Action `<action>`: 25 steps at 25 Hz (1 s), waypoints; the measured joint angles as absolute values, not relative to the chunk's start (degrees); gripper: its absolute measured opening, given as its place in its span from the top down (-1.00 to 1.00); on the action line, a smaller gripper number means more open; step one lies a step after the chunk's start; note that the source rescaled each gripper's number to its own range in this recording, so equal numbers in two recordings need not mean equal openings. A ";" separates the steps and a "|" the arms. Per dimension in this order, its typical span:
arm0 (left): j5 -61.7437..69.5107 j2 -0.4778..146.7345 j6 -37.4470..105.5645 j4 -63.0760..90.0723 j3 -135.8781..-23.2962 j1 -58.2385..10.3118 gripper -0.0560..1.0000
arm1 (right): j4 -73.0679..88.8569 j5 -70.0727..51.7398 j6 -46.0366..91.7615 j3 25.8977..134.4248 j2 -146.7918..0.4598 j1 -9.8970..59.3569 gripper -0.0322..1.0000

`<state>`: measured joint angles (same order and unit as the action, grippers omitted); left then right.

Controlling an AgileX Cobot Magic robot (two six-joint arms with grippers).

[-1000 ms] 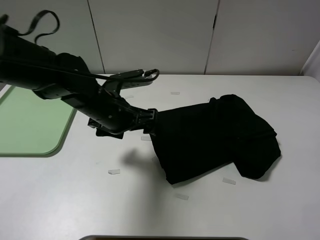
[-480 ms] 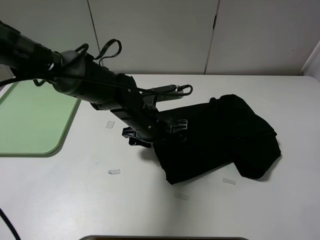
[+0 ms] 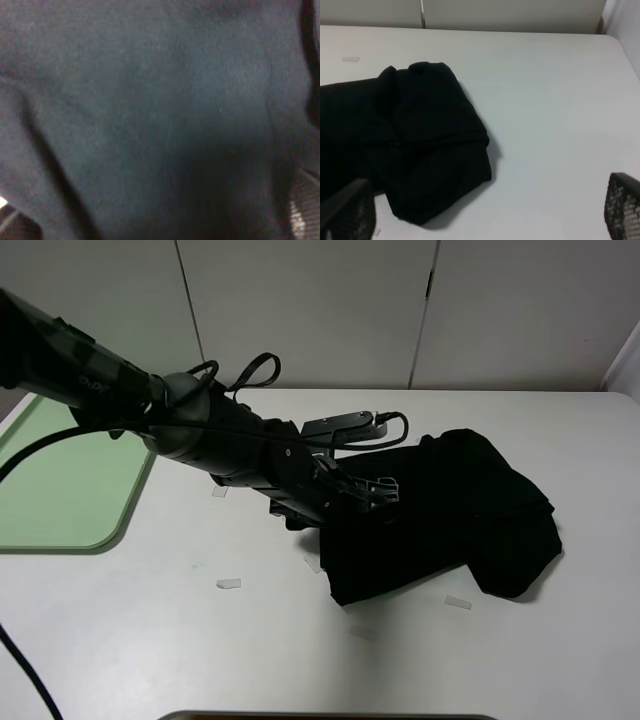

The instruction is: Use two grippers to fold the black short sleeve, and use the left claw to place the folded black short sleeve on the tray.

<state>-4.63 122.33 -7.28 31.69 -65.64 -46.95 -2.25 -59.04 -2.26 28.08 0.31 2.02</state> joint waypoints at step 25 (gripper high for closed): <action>3.80 117.89 -3.70 31.68 -65.14 -44.28 0.80 | -2.25 -58.99 -2.26 28.08 0.31 2.02 -1.00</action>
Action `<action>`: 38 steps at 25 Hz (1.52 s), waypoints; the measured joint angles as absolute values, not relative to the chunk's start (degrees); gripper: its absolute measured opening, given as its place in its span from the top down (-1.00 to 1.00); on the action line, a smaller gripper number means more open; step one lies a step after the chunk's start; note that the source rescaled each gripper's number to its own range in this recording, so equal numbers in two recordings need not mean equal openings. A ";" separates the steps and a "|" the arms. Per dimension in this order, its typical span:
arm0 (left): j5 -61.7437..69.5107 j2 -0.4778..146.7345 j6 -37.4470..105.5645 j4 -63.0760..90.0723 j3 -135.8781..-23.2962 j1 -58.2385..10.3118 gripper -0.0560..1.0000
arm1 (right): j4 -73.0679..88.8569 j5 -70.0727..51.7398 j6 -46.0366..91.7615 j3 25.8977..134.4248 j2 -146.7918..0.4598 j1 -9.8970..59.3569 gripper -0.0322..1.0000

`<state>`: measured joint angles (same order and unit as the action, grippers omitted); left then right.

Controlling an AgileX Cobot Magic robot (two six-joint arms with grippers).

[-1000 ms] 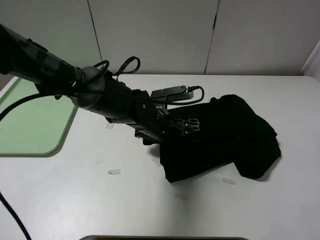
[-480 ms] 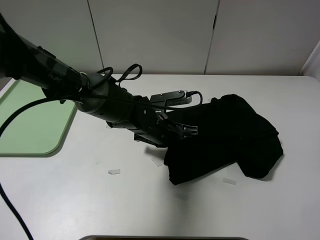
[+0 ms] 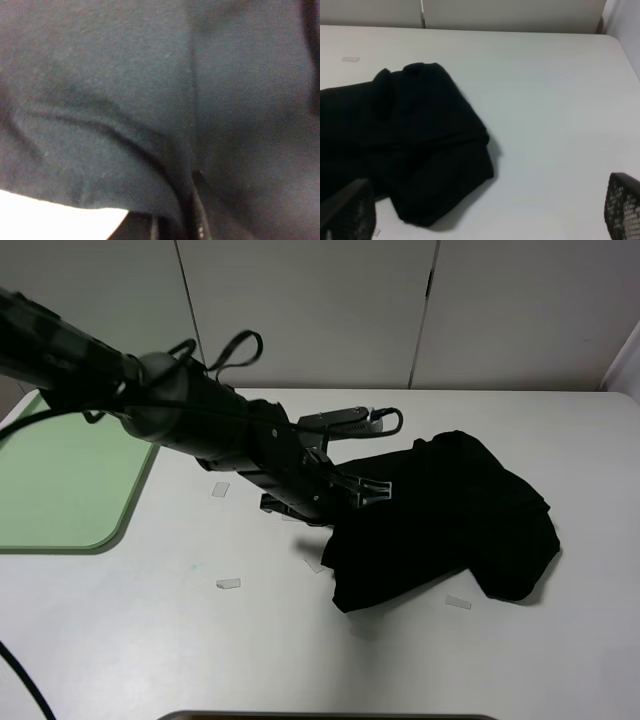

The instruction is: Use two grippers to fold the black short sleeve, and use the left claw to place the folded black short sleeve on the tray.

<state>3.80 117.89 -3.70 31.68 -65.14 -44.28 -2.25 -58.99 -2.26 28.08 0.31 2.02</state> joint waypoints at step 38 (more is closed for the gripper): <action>40.74 93.77 6.32 9.92 -65.02 -37.26 0.80 | -2.25 -58.99 -2.26 28.08 0.31 2.02 -1.00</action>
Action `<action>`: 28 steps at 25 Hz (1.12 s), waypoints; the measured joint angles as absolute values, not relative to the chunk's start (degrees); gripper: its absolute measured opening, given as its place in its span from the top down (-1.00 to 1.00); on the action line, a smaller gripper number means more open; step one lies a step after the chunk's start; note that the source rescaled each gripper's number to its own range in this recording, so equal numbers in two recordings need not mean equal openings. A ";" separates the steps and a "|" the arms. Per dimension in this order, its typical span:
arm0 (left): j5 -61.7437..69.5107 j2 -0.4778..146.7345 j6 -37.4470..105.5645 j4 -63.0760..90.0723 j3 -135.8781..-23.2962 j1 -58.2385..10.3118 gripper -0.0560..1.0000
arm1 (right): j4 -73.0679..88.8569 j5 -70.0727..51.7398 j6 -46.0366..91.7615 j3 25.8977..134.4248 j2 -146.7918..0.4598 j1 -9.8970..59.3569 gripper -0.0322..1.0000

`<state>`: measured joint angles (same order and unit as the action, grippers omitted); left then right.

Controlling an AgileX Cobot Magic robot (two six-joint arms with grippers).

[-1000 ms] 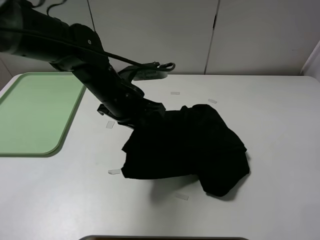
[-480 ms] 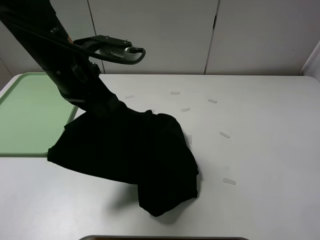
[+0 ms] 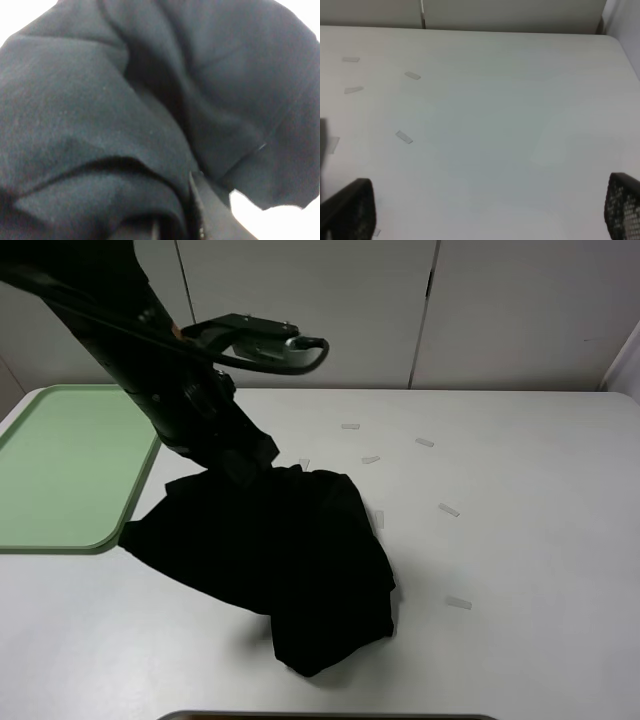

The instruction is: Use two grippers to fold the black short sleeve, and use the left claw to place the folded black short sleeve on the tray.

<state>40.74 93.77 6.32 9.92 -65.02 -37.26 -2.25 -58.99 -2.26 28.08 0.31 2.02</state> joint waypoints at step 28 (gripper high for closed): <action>6.69 108.33 0.41 10.57 -65.08 -52.85 -0.88 | -2.25 -58.71 -2.26 28.08 0.31 2.02 -1.00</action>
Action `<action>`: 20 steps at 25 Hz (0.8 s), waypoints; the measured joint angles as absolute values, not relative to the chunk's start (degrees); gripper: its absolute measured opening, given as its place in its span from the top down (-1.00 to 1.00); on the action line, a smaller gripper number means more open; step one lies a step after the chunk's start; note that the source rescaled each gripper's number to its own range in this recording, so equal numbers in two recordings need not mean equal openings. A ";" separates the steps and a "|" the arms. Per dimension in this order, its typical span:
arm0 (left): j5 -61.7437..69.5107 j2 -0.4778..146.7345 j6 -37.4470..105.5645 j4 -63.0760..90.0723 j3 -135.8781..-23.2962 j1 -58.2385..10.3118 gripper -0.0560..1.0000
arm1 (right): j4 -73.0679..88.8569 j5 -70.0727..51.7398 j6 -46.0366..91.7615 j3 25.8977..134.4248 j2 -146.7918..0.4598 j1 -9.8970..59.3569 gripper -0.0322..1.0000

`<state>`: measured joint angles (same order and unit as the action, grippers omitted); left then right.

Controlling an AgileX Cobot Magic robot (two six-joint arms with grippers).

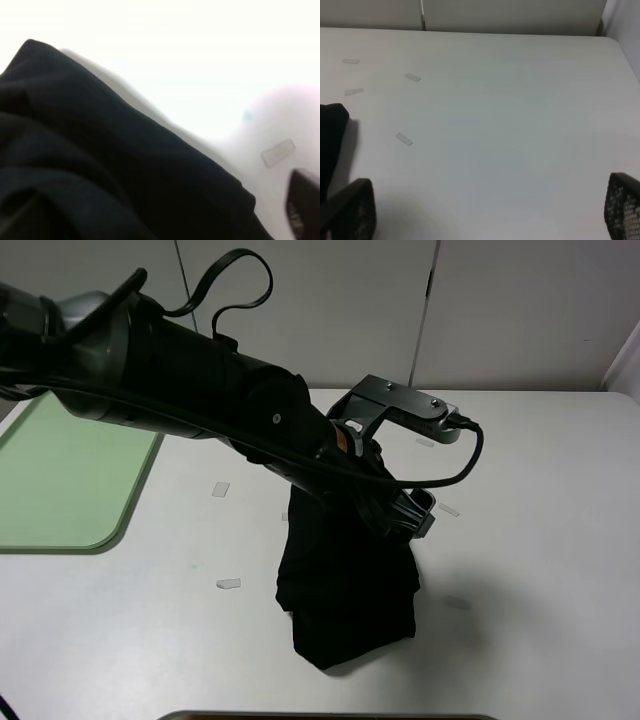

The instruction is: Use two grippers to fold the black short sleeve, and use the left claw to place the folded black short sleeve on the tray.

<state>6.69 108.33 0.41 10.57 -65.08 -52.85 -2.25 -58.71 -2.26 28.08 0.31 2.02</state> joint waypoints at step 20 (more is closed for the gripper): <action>20.63 95.44 0.00 10.70 -69.86 -51.77 -1.00 | -2.25 -58.71 -2.26 28.08 0.31 2.02 -1.00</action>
